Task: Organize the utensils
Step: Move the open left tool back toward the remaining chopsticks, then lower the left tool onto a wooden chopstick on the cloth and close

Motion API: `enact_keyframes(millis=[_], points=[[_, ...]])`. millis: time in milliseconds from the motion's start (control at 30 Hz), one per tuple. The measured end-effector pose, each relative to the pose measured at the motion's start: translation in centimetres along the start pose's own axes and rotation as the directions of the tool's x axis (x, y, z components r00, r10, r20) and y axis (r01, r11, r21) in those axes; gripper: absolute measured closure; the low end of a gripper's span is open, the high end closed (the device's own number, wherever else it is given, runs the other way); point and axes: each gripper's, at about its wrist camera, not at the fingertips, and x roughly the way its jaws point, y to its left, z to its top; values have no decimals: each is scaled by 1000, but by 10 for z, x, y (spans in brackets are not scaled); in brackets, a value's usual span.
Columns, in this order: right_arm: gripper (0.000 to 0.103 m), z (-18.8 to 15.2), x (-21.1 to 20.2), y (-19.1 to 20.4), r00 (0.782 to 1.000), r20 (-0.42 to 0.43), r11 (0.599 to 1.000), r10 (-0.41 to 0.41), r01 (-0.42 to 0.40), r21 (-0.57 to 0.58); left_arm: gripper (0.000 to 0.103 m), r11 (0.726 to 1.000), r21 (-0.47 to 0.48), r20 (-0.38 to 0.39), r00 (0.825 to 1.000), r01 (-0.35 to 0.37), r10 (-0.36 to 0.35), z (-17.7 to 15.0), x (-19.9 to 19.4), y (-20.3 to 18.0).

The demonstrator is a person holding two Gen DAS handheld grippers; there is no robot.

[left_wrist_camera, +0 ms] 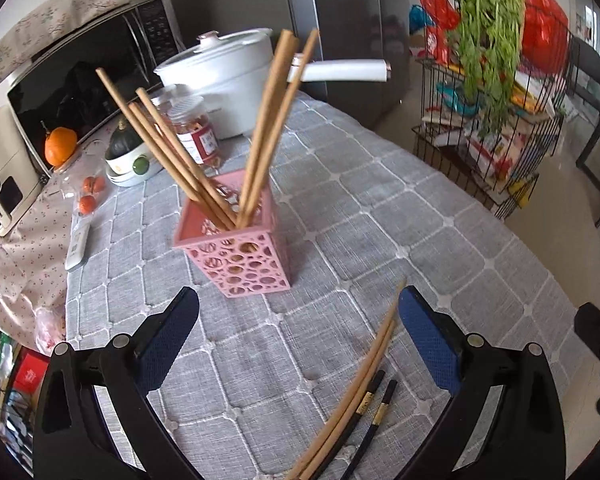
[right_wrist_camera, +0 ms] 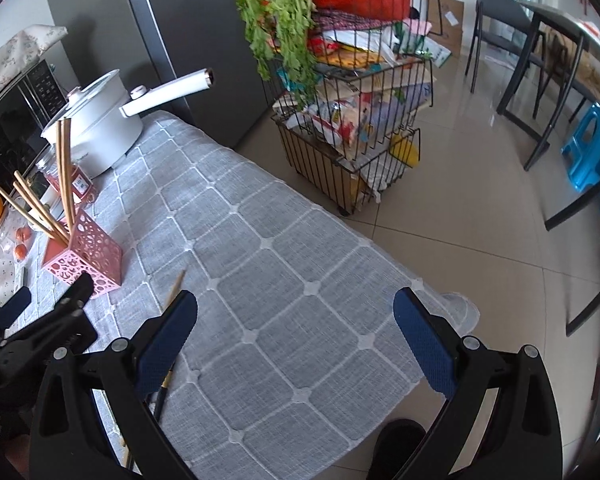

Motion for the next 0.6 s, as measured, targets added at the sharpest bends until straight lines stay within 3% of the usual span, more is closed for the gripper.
enact_keyframes(millis=[100,167,233,300,367,500,600], points=[[7,0,6,-11,999,-34,1000,5,-4,29,7,1000,15,-31,999,15,-15,-2,11,-7],[7,1,9,-17,998,-53,999,15,-12,49,14,997,18,-77,995,71,-70,-2,20,-10],[7,1,13,-23,997,-73,997,23,-18,72,34,989,-1,-151,978,147,-145,-1,33,-11],[7,1,16,-26,996,-88,996,28,-20,88,41,975,-57,-235,946,217,-224,-2,49,-8],[7,0,20,-28,993,-109,995,39,-29,96,47,967,-88,-280,926,239,-255,-4,61,-6],[7,-2,25,-28,989,-137,994,50,-36,99,65,954,-124,-331,895,273,-299,-8,76,-2],[7,-4,27,-27,987,-151,994,59,-44,104,72,952,-125,-345,887,281,-307,-12,81,-5]])
